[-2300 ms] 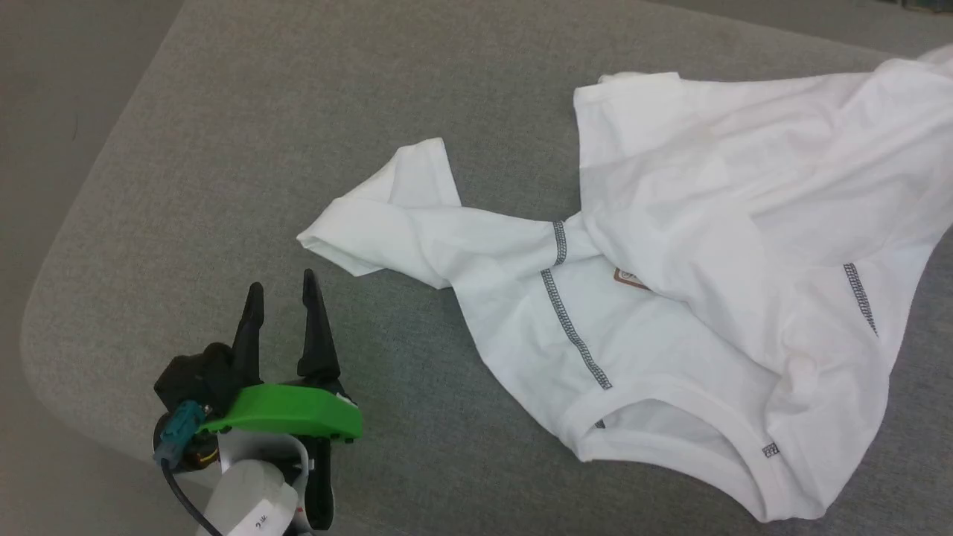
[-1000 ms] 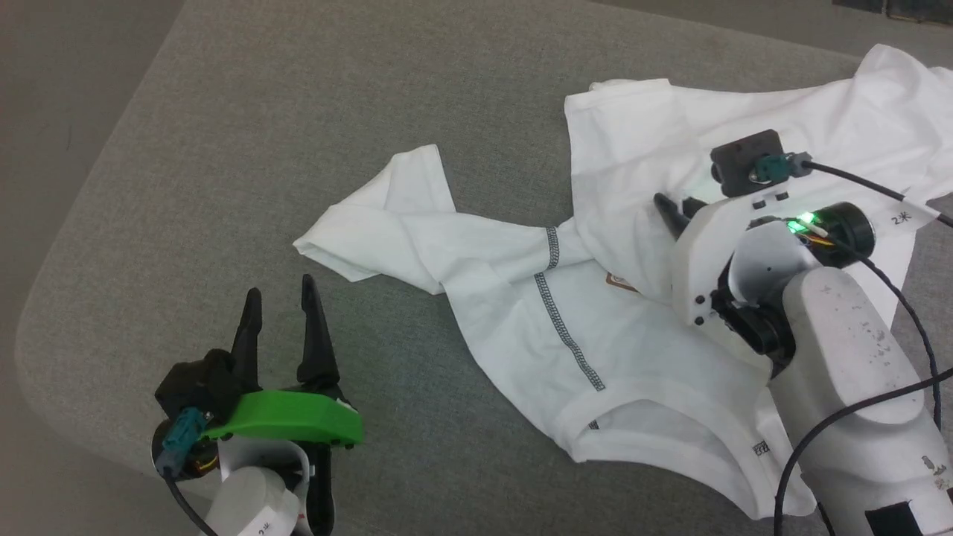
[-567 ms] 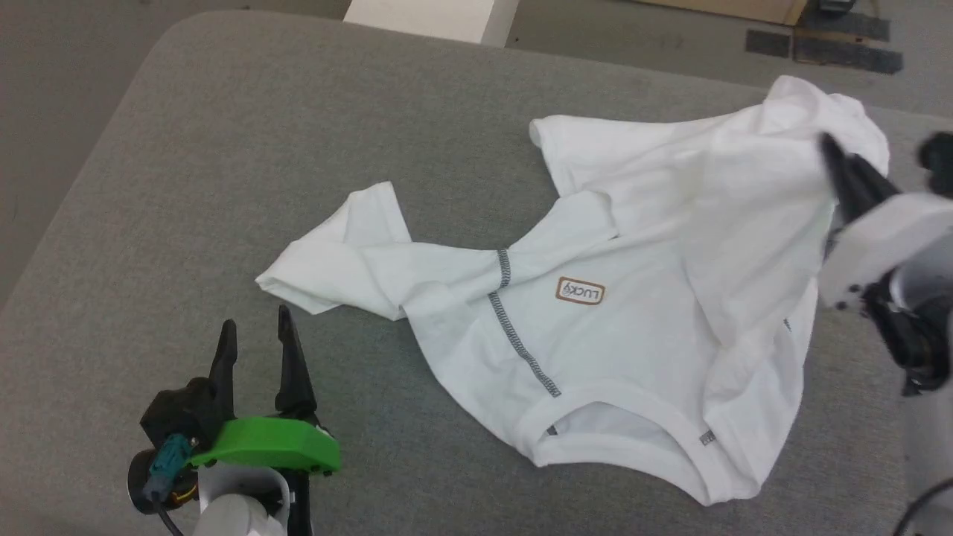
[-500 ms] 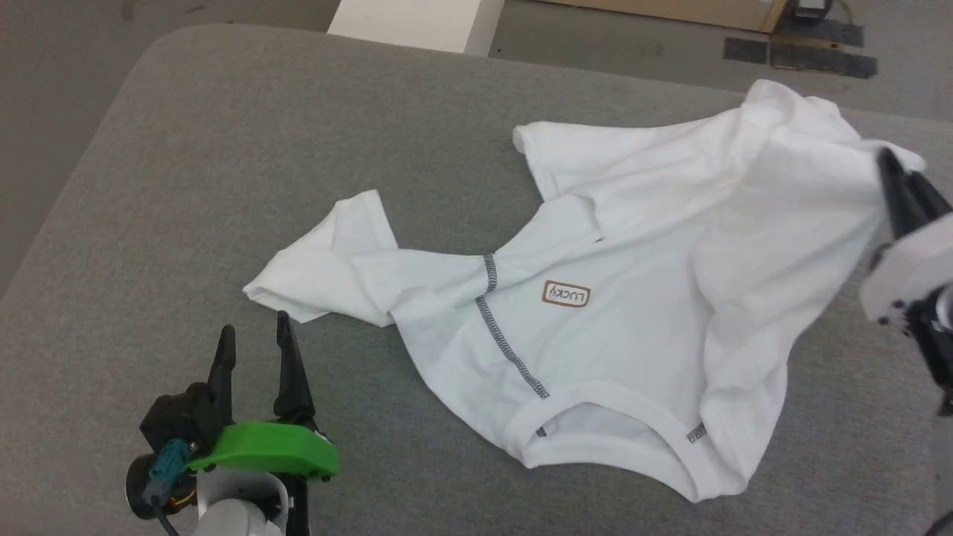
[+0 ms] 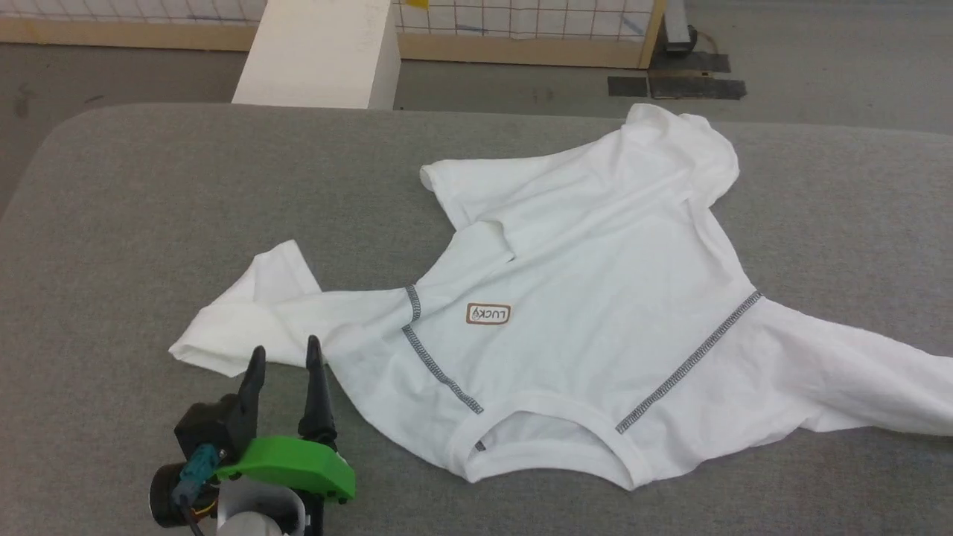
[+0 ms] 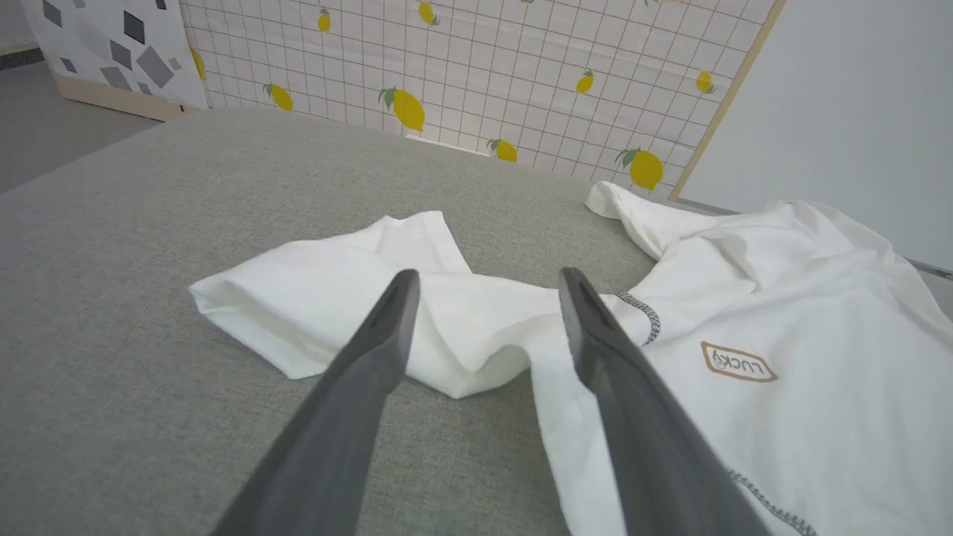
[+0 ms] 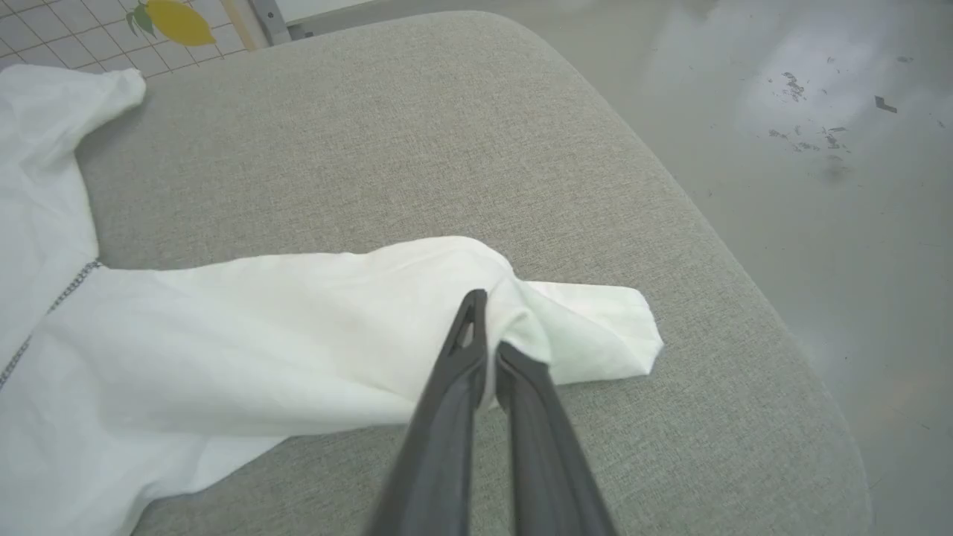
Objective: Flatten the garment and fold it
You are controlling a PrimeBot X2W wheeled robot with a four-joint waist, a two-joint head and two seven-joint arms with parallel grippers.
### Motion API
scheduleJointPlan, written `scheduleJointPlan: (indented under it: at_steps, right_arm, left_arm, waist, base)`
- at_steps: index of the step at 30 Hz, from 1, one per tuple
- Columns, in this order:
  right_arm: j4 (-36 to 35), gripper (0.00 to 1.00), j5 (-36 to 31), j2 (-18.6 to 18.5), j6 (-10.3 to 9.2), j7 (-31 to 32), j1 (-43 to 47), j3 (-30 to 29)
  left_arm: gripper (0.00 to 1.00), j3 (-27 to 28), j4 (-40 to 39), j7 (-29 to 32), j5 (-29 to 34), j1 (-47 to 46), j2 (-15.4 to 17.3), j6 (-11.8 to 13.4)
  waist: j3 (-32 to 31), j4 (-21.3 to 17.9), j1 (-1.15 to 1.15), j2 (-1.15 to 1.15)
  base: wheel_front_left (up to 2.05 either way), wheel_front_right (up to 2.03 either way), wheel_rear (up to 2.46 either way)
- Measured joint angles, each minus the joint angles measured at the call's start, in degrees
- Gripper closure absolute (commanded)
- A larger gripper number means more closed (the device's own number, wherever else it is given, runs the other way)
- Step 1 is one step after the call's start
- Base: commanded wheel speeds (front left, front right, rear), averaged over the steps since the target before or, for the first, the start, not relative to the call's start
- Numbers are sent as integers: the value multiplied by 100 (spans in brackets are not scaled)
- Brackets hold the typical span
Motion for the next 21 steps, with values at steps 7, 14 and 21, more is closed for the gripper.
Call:
scheduleJointPlan:
  at_steps: [7,14,21]
  right_arm:
    - [355,0,428,19,0,-457,215,257]
    - [325,0,914,26,0,-1092,697,1319]
    - [246,0,1154,29,0,-1149,931,2092]
  left_arm:
    - [0,-179,274,1044,-59,69,1,25]
    - [0,-153,316,2296,-202,36,49,466]
    - [0,-78,437,2962,-214,-162,242,635]
  waist:
    - [-82,-253,0,0]
    - [-137,-530,0,0]
    - [-109,-795,0,0]
  base:
    - [0,0,0]
    - [0,0,0]
    - [0,0,0]
